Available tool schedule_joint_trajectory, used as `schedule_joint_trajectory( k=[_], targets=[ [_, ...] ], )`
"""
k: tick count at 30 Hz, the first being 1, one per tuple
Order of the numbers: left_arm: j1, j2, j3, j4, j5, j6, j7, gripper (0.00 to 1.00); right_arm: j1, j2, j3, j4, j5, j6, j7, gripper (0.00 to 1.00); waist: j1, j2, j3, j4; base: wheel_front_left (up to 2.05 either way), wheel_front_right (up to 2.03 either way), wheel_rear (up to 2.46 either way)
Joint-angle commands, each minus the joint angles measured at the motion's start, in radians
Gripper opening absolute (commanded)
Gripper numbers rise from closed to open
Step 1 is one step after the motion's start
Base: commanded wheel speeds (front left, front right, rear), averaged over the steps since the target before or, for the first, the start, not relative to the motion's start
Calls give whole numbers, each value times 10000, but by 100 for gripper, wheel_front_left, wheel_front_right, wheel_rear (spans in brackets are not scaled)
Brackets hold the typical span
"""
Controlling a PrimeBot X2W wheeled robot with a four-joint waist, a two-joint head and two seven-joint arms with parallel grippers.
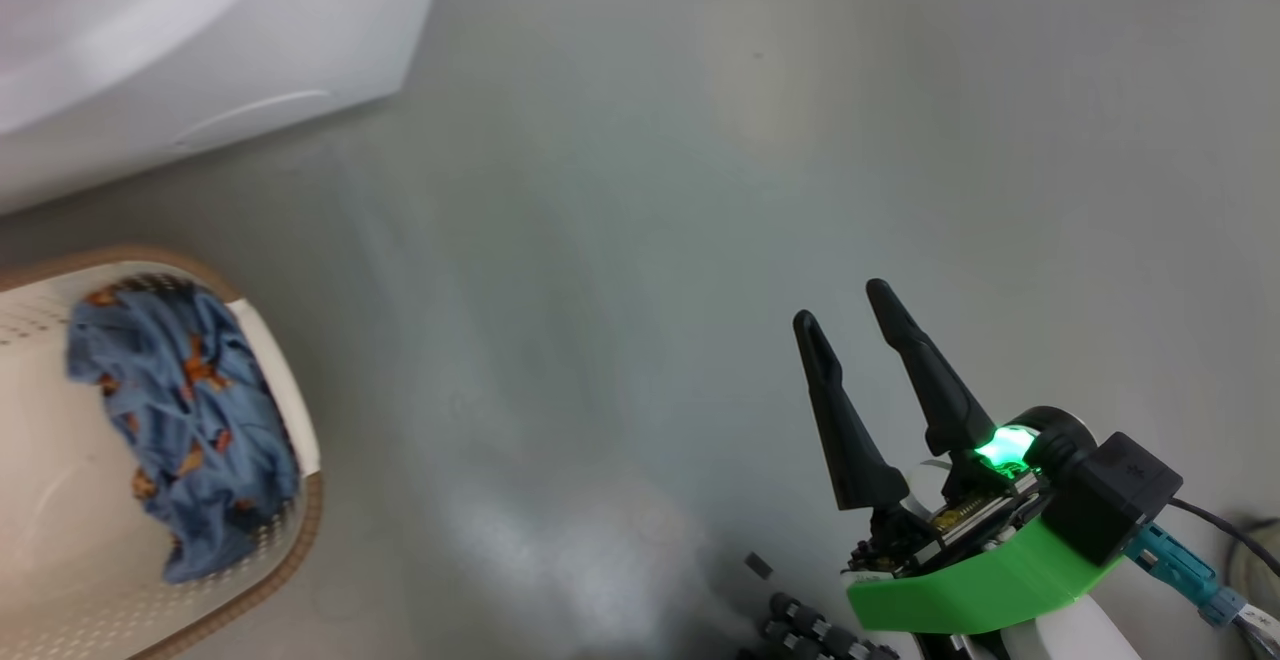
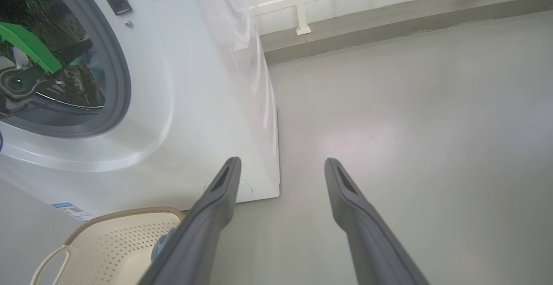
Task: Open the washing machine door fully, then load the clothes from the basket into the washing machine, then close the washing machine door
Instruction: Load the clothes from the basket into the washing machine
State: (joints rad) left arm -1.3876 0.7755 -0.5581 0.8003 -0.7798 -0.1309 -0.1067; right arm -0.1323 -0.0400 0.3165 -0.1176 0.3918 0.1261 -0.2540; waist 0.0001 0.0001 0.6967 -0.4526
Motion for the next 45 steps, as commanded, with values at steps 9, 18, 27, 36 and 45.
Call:
schedule_joint_trajectory(
  k=[9, 18, 27, 36, 45],
  targets=[
    [-877, 236, 995, 503, -683, 898, 9, 0, 238, -103, 375, -290, 336, 46, -78, 100, -1, -1, 442, -472, 0, 0, 0],
    [-980, 212, -361, 983, 128, 615, 2160, 100, 186, -102, 383, -186, 353, 46, -78, 100, -1, -1, 282, -386, 0, 0, 0],
    [-669, -121, -175, 1100, -368, 696, 2200, 100, -9, -102, 283, -16, 237, 46, -78, 100, -1, -1, -93, -133, 0, 0, 0],
    [254, -455, 49, 1253, -718, 460, 706, 100, -215, -102, 88, 222, 77, 46, -78, 100, -1, -1, -637, 290, 0, 0, 0],
    [1565, -927, -118, 1249, -1051, 97, -512, 100, -547, -102, -124, 667, -124, 46, -78, 100, -1, -1, -1613, 902, 0, 0, 0]
  ],
)
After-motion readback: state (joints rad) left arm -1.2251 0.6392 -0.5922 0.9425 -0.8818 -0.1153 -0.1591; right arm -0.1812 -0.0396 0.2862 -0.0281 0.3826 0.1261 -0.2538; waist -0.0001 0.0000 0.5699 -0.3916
